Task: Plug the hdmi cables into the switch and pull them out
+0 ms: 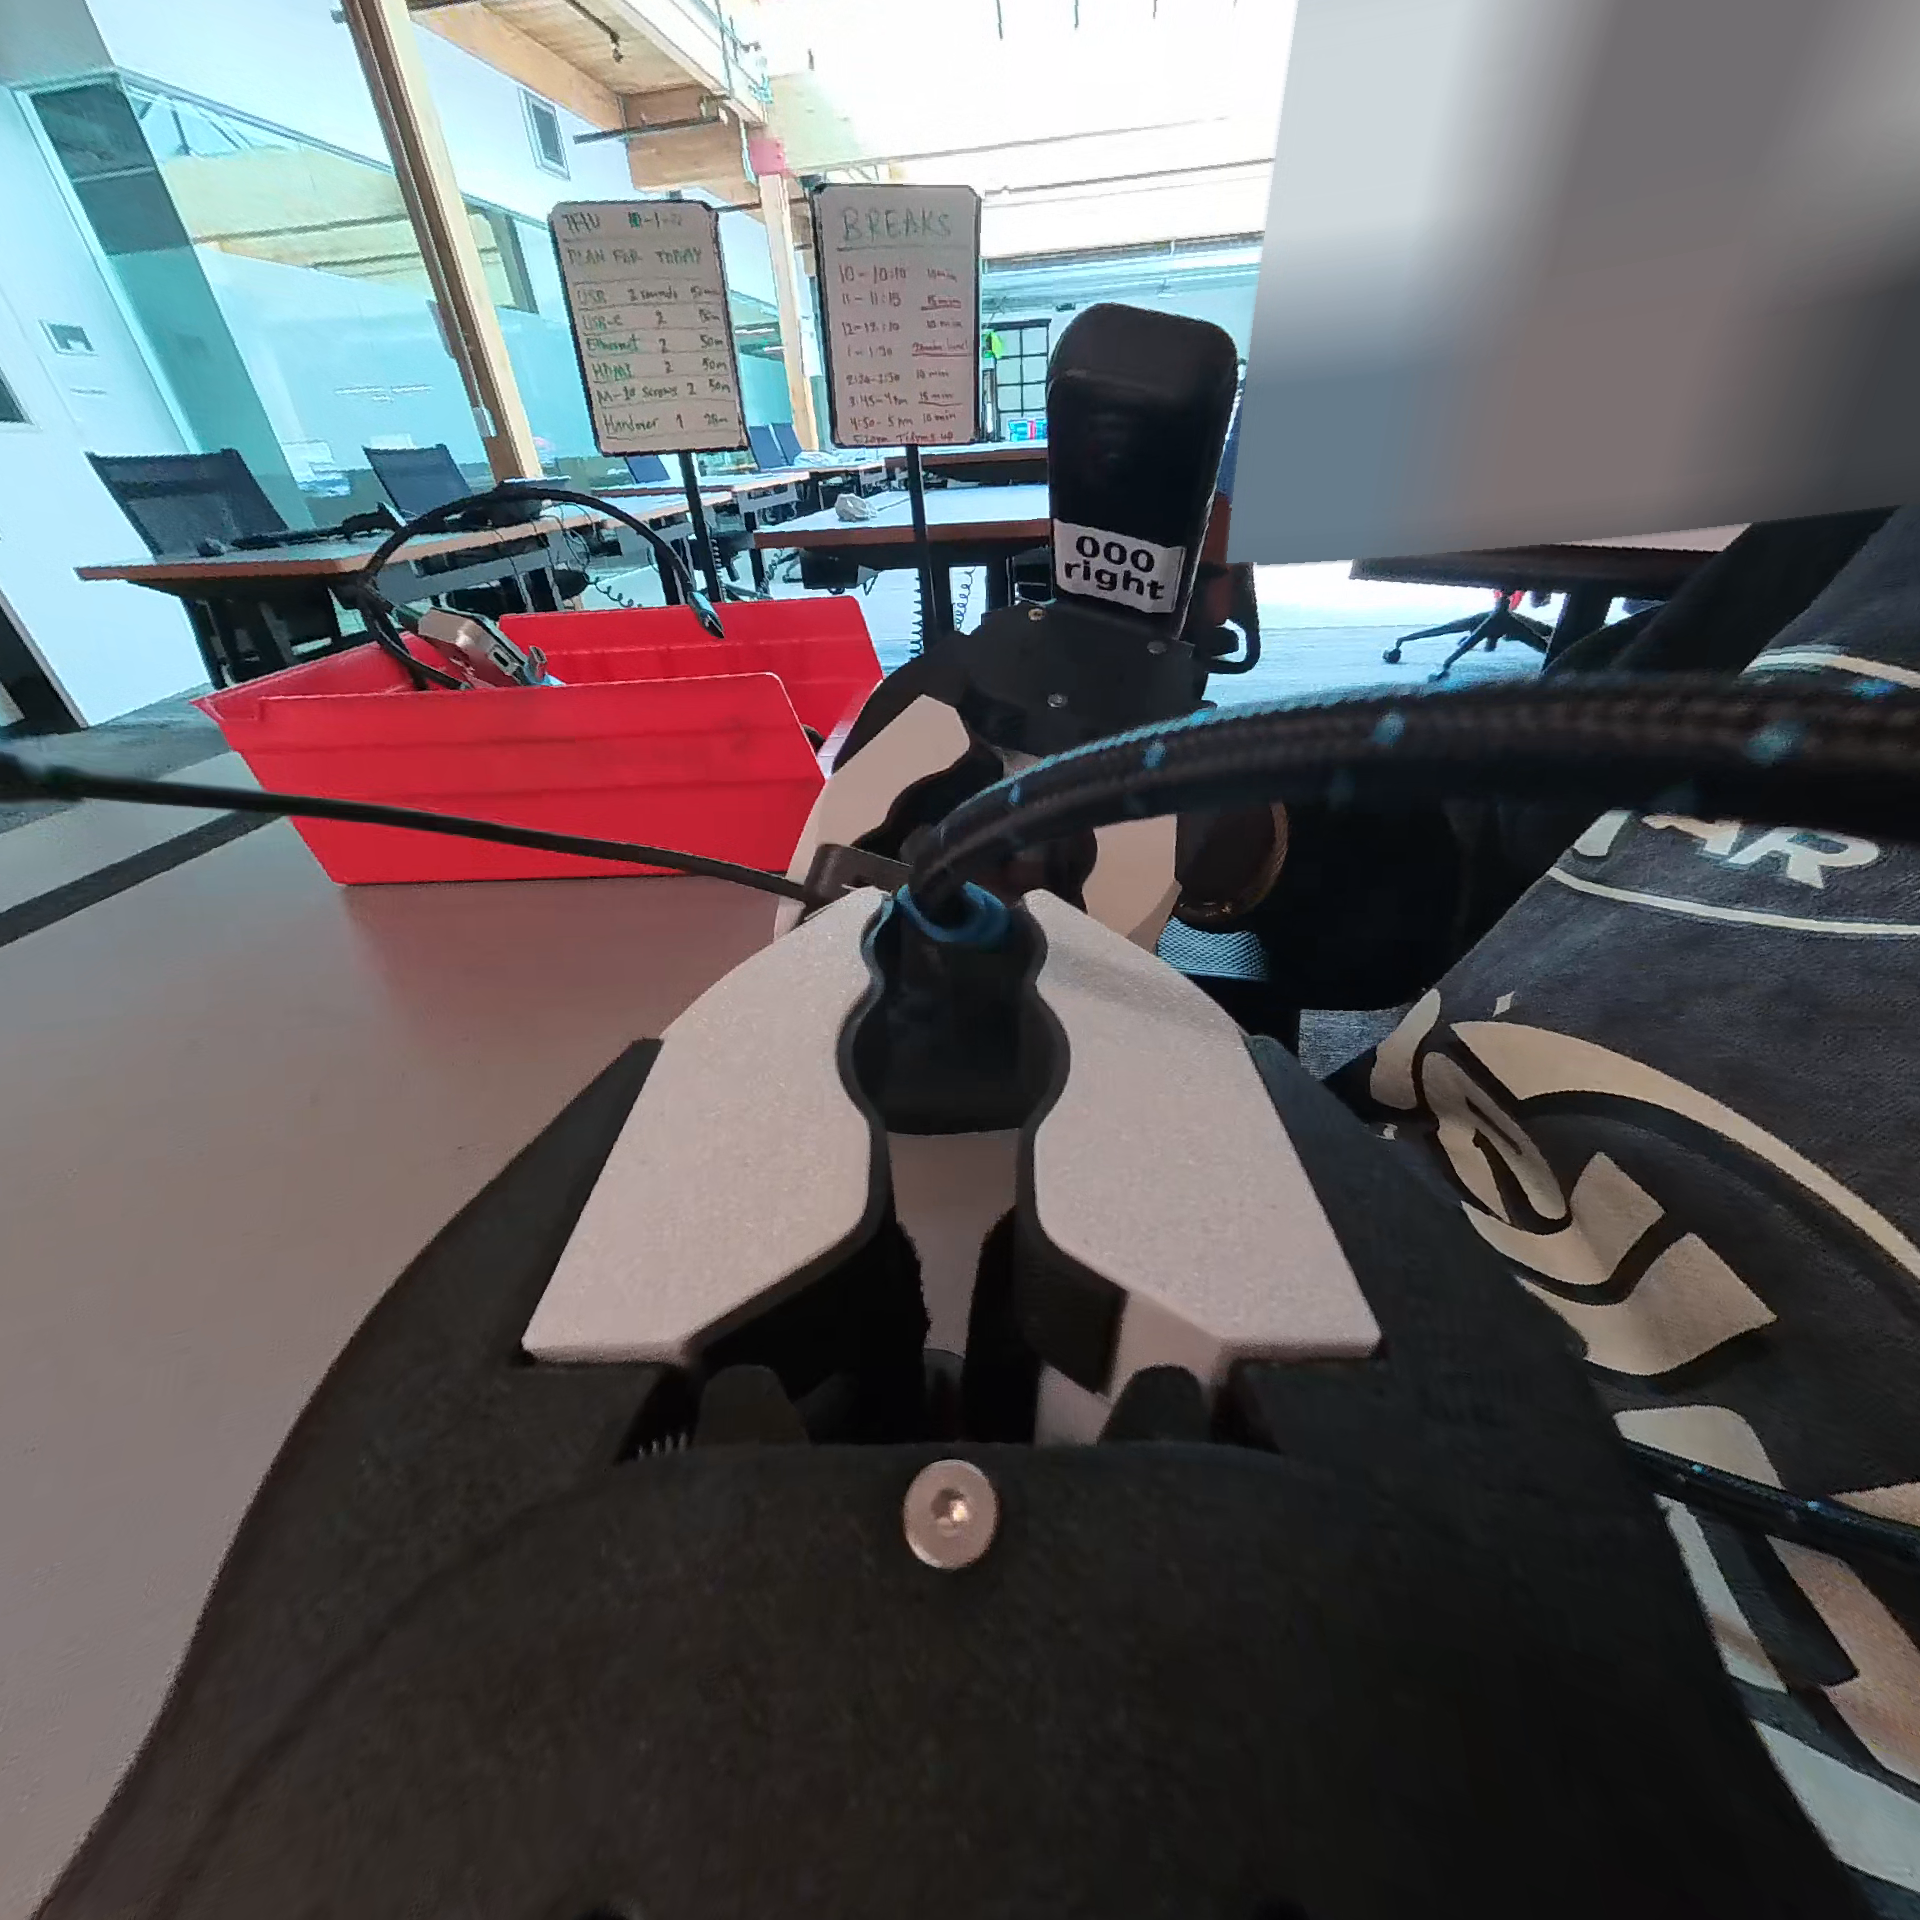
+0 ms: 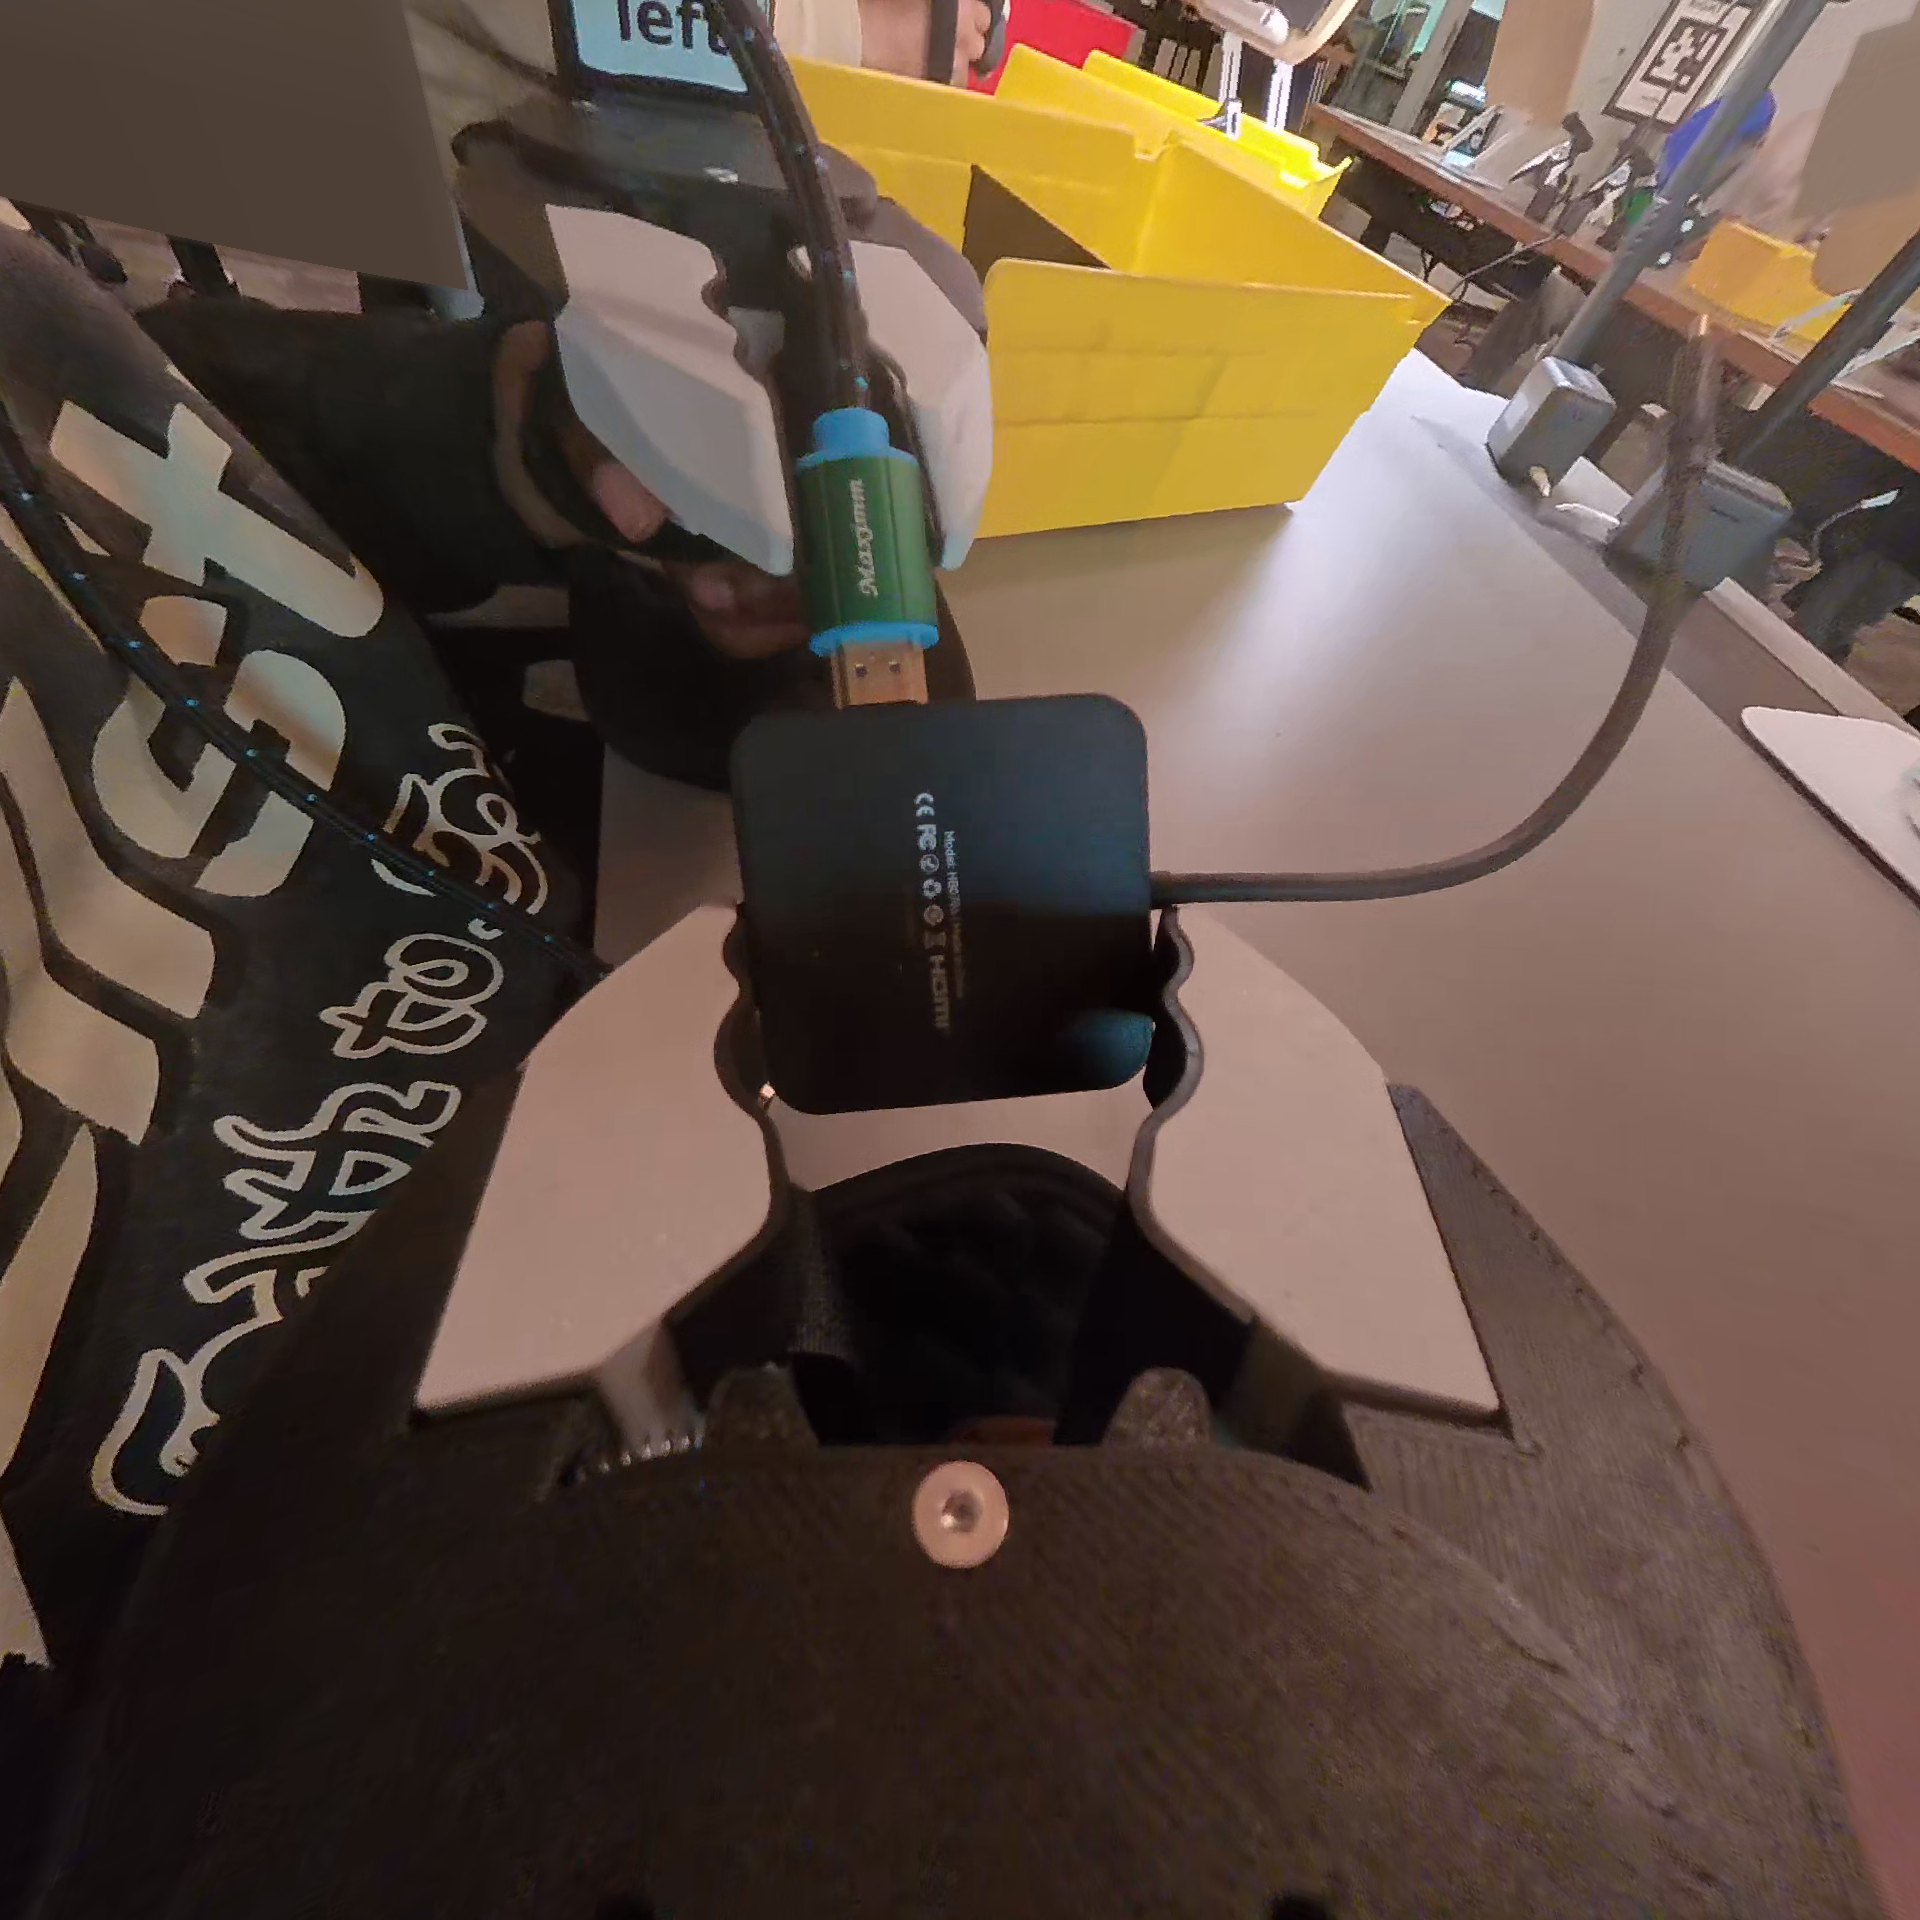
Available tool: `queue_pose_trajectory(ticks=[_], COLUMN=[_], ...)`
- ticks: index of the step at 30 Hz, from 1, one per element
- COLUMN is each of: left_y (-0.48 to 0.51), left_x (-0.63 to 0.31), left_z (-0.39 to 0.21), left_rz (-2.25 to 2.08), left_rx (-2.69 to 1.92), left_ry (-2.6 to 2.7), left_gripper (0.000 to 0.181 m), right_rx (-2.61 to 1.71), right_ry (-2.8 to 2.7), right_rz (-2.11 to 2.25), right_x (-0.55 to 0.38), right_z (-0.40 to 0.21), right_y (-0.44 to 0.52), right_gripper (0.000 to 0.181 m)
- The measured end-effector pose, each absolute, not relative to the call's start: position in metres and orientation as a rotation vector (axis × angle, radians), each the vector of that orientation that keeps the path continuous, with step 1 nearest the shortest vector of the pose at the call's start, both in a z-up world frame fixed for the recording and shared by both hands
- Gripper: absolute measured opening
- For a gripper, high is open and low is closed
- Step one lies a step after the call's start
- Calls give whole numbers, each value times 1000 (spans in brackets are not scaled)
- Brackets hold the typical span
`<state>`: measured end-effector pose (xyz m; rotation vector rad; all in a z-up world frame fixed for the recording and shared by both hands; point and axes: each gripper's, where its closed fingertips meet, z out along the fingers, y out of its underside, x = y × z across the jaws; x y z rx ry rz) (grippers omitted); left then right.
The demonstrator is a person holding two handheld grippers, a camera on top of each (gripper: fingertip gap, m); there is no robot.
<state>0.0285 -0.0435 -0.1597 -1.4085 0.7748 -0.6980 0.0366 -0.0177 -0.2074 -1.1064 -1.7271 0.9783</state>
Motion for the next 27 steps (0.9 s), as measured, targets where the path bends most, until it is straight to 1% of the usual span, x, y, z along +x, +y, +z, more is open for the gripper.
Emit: queue_pose_trajectory(ticks=[5, 20, 27], left_y=[-42, -43, -43], left_x=[29, 34, 36], left_z=[-162, -169, -167], left_rz=[-679, -623, -646], left_rx=[-1426, -1462, -1447], left_ry=[776, 826, 811], left_gripper=[20, 19, 20], right_rx=[-1115, -1109, -1084], right_ry=[-1748, -1757, -1730], right_rz=[923, 940, 1015], right_x=[35, 37, 40], right_z=[-213, -215, -208], right_y=[-17, -18, -19], right_gripper=[74, 74, 73])
